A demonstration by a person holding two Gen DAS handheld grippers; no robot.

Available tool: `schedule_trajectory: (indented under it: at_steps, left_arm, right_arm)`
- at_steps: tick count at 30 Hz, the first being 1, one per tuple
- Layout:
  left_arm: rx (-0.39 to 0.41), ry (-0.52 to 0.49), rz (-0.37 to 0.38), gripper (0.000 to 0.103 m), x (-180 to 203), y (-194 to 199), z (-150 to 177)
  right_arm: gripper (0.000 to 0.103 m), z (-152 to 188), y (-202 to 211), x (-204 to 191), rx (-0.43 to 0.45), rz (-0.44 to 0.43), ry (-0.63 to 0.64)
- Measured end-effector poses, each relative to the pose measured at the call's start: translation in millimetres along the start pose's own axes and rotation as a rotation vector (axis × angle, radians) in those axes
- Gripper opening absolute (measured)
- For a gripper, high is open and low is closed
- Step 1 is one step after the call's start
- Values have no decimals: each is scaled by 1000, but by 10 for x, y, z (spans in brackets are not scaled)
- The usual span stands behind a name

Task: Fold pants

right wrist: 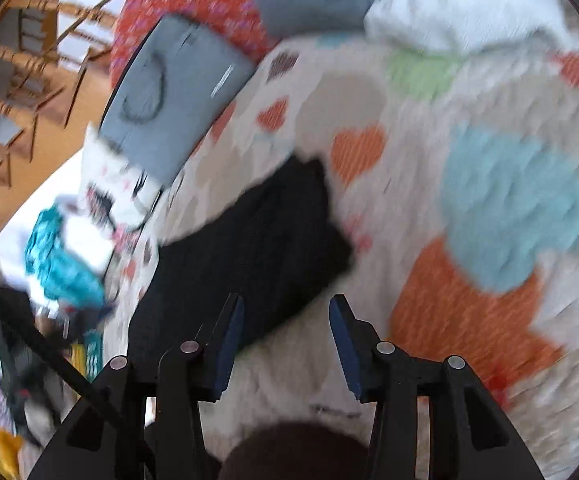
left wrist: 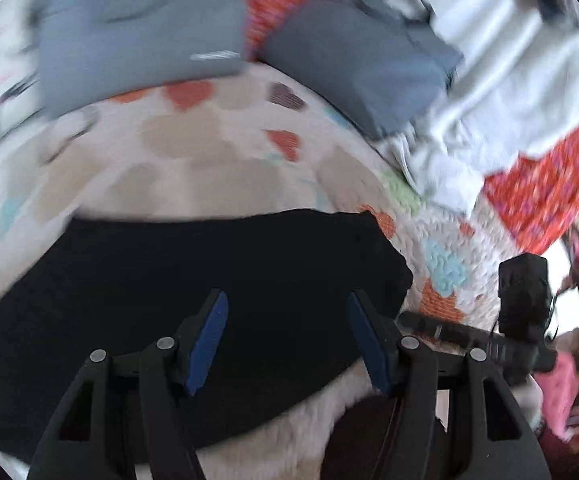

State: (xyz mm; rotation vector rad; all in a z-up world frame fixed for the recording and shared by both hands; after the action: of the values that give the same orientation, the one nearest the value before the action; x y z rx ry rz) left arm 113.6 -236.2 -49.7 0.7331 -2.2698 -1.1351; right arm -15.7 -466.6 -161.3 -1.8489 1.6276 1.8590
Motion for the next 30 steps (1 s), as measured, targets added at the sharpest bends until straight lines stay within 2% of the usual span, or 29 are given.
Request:
schedule_trajectory:
  at_steps: [3,8,12,16,19,20,22,23,24,25,30]
  left_arm:
    - [-86,-96,40,61,224,-485,-293]
    - [-170,-266,28,61,548,-1138,-644]
    - [-208,-368,27,61,649,-1509,-783]
    - [-253,-426,80,61,729,-1771,-847]
    - [-265,-482,55,64,821,-1875,-821]
    - [-272,-495,47,62,850,-1878,-813]
    - [-281,-485,100,31,868,-1837,-826]
    - [-283,-476,116,24,854,-1803,-832]
    - [-279,-467,137,18,845,-1760,-827]
    - [-270,-449,153,18,811,-1714,-827]
    - [-174,-354,165,17,586,-1282,-756]
  right_arm:
    - [48,23,-176,-2,-14,29,20]
    - [49,-79,-308,-49,21,21,43]
    - [50,-106,-376,-67,42,10,69]
    - [50,-165,-443,-75,50,-17,73]
    - [50,-232,-503,-74,55,-39,59]
    - [50,-252,-524,-81,59,-43,54]
    - [50,-266,-546,-105,63,-47,54]
    - [47,-274,-555,-121,63,-47,58]
    - [30,-286,-564,-135,63,-47,57]
    - [19,-297,-588,-159,45,-64,56]
    - [16,-273,-589,-520,42,-58,141]
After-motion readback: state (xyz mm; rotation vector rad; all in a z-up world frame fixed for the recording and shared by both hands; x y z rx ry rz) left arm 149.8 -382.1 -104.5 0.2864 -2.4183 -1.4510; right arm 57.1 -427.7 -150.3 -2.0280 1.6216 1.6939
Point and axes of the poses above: each gripper's, at about its wrist camera, not at the fingertips, and y roughly against the way its jaws point, x to its right, z to its underside, the point moved 1 cm from there along -y, roughly the way its jaws point, and after that the axes turned 6 degrees about -y, right-handed, at the moved point
